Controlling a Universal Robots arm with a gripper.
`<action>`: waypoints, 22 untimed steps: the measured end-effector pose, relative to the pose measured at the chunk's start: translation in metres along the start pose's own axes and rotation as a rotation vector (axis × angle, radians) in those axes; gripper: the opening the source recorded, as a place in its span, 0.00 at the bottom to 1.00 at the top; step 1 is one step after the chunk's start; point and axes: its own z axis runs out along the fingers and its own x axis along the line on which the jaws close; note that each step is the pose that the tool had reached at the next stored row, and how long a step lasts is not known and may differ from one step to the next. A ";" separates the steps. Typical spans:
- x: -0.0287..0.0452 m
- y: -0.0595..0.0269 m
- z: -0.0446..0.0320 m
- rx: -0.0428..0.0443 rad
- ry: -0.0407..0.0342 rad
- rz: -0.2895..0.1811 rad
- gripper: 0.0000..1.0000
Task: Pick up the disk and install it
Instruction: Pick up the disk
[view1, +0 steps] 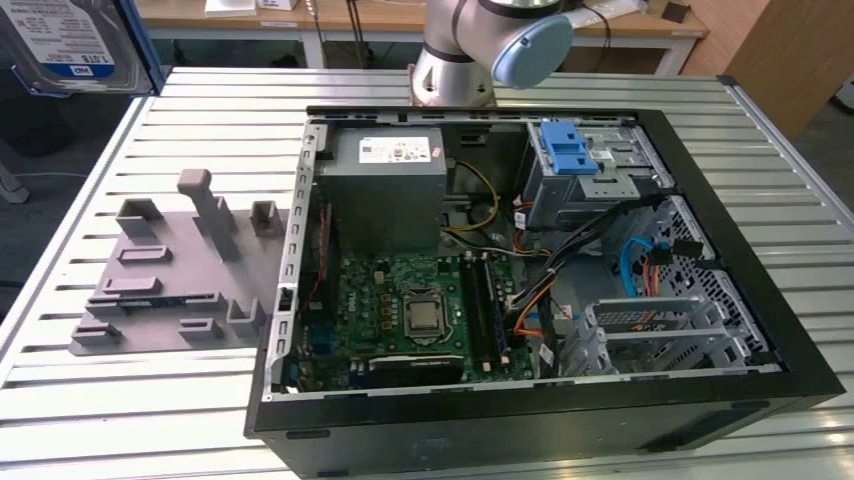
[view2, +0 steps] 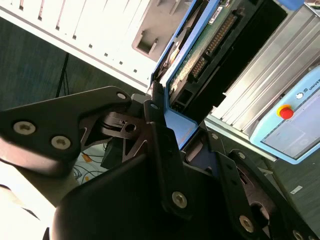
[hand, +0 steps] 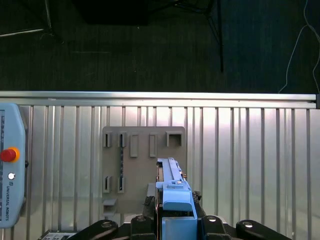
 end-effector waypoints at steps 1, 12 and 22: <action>0.0001 -0.0009 0.0000 -0.0001 0.0000 0.000 0.36; 0.0013 -0.0079 -0.0002 -0.0002 0.0000 0.000 0.36; 0.0014 -0.0114 -0.0004 -0.0003 0.0000 0.000 0.36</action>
